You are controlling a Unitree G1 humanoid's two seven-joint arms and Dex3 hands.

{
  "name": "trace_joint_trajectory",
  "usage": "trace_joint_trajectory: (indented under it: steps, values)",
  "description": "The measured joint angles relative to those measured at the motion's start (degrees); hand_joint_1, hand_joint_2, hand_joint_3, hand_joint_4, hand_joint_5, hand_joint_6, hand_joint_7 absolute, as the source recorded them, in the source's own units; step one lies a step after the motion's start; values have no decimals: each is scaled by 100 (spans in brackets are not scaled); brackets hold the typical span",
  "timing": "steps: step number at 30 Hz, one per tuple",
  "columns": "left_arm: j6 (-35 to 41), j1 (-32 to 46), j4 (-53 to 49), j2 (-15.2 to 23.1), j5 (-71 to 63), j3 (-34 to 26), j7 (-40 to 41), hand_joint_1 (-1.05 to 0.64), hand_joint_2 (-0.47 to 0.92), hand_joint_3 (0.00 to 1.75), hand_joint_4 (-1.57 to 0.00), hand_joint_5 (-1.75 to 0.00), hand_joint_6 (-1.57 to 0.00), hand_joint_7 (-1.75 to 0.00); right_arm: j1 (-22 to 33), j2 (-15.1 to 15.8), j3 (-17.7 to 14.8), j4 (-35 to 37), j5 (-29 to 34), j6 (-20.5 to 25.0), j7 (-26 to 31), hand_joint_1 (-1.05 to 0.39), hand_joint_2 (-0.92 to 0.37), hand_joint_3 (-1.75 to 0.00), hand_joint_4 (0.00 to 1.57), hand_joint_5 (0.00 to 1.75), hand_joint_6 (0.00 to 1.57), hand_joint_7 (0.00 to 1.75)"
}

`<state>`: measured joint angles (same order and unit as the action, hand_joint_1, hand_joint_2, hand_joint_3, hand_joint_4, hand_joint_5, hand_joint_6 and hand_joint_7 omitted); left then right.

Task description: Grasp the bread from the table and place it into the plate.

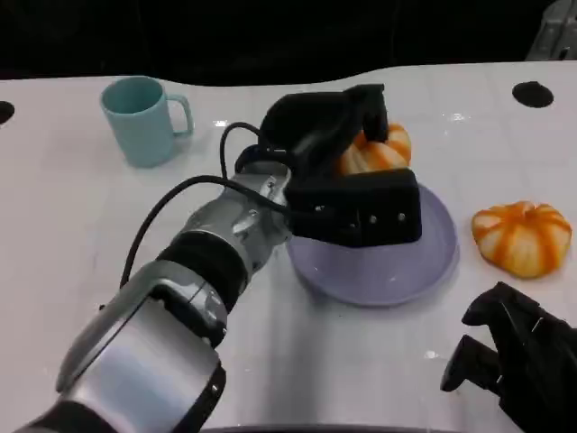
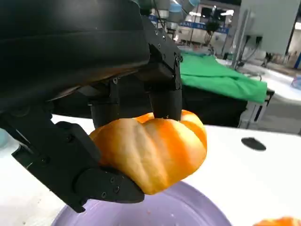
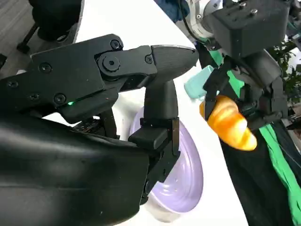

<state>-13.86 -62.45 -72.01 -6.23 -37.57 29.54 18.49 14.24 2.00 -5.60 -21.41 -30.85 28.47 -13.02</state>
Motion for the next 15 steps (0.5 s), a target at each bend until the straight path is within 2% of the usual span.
trace_joint_trajectory:
  steps: [1, 2, 5, 9, 10, 12, 15]
  values:
    - [-1, 0, -26, -23, -15, 31, -19, -24, 61, 72, -94, -175, -79, -126, 8, 0, 6, 0, 5, -7, -6, -50, -92, -28, 66, 175, 54, 162]
    - [-2, -1, -50, -57, -27, 66, -30, -24, 61, 70, -93, -175, -81, -110, 16, 0, 12, 0, 6, -19, -21, -50, -92, -27, 67, 175, 55, 161]
    - [-3, 0, -87, -171, -46, 171, -87, -23, 64, 67, -92, -175, -85, -85, 19, -3, 27, 0, 4, -29, -34, -50, -92, -26, 67, 175, 56, 160]
    - [25, 0, -106, -265, -73, 241, -224, -22, 65, 66, -91, -175, -87, -76, 19, -7, 28, 0, -11, -29, -37, -50, -92, -25, 67, 175, 56, 160]
    - [34, 0, -109, -272, -74, 249, -235, -22, 69, 57, -88, -175, -89, -75, 19, -7, 28, 0, -16, -29, -37, -50, -92, -25, 67, 175, 56, 159]
    - [80, -1, -125, -280, -79, 257, -279, -22, 73, 51, -86, -175, -90, -75, 19, -8, 30, 0, -16, -39, -37, -50, -92, -25, 67, 175, 56, 158]
    - [183, 0, -196, -307, -115, 314, -345, -20, 77, 36, -81, -175, -93, -66, 19, -13, 57, 0, -12, -72, -37, -49, -92, -26, 67, 175, 55, 158]
